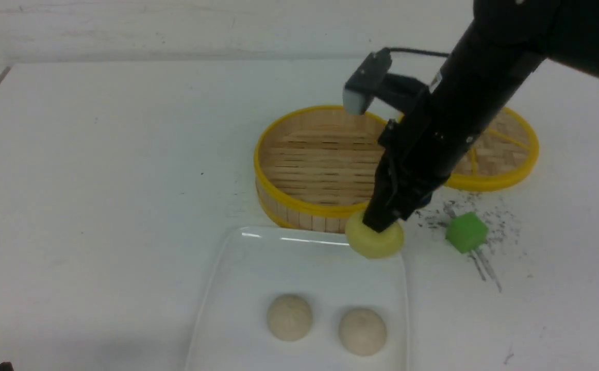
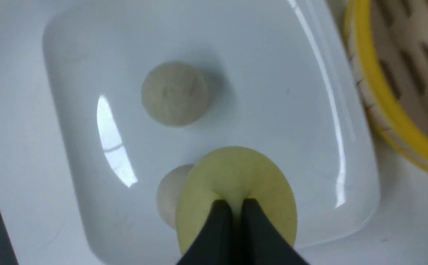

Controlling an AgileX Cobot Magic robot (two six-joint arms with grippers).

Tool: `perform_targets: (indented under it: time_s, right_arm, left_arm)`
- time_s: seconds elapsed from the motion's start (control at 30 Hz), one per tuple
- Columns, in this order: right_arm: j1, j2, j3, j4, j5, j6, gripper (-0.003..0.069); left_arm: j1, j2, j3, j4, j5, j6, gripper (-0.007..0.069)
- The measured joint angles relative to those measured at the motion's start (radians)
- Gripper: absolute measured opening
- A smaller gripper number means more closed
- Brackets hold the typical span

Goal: Put the steamed buns into the plate on the white tablecloth.
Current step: 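Move the steamed bun from the bamboo steamer onto the white plate with the right gripper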

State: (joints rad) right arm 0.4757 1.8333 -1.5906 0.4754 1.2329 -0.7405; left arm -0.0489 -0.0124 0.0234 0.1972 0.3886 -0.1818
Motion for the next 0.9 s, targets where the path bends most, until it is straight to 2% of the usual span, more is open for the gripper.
perform_targets:
  time_s: [0.37, 0.9]
  right_arm:
    - [0.001, 0.028, 0.146, 0.116, -0.231, -0.146, 0.0018]
    - [0.001, 0.145, 0.150, 0.178, -0.251, -0.209, 0.0034]
  left_arm:
    - [0.000, 0.000, 0.000, 0.000, 0.000, 0.000, 0.0241]
    - [0.000, 0.000, 0.000, 0.000, 0.000, 0.000, 0.0241]
